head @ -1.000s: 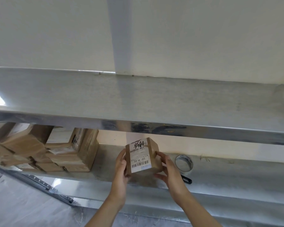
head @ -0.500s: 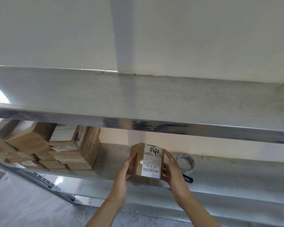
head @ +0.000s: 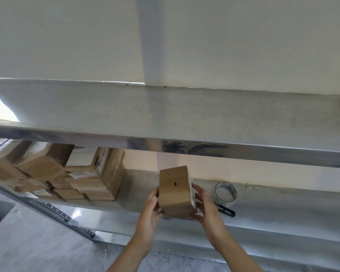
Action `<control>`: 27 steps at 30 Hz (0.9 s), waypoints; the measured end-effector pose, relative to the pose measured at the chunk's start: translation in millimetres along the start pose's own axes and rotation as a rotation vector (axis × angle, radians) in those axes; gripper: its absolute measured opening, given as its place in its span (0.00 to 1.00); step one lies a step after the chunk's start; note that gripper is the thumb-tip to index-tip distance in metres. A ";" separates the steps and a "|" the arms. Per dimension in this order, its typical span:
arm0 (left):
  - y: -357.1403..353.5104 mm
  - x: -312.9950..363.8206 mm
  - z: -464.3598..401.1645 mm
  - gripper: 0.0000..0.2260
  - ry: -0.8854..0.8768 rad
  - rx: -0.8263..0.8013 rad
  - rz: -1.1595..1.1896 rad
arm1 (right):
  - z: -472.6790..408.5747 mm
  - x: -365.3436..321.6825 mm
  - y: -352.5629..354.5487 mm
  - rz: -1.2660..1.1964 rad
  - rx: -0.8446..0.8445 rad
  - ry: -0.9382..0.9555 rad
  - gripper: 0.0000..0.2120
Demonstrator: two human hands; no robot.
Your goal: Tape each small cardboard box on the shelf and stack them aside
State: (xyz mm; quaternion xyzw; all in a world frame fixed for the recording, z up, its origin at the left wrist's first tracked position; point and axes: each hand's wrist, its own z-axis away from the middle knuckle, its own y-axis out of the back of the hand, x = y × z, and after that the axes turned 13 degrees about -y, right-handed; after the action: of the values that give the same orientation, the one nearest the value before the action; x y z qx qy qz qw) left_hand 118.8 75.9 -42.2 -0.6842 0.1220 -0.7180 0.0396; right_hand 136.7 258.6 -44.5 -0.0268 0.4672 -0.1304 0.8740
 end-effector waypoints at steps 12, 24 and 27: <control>-4.8 -14.4 -13.8 0.15 0.080 0.008 -0.097 | -14.2 6.0 2.8 0.185 0.046 -0.057 0.25; -8.0 -33.4 -20.4 0.18 0.166 -0.024 -0.141 | -17.3 6.9 26.6 0.311 0.108 -0.019 0.16; -0.7 -32.3 -21.1 0.23 0.146 0.023 -0.133 | -33.2 -2.3 72.3 0.715 0.412 0.161 0.14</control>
State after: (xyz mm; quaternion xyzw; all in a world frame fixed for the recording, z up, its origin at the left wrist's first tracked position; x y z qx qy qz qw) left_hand 99.9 86.4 -74.2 -0.6363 0.0704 -0.7682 -0.0092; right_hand 122.8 331.4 -73.5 0.3226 0.4782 0.0887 0.8120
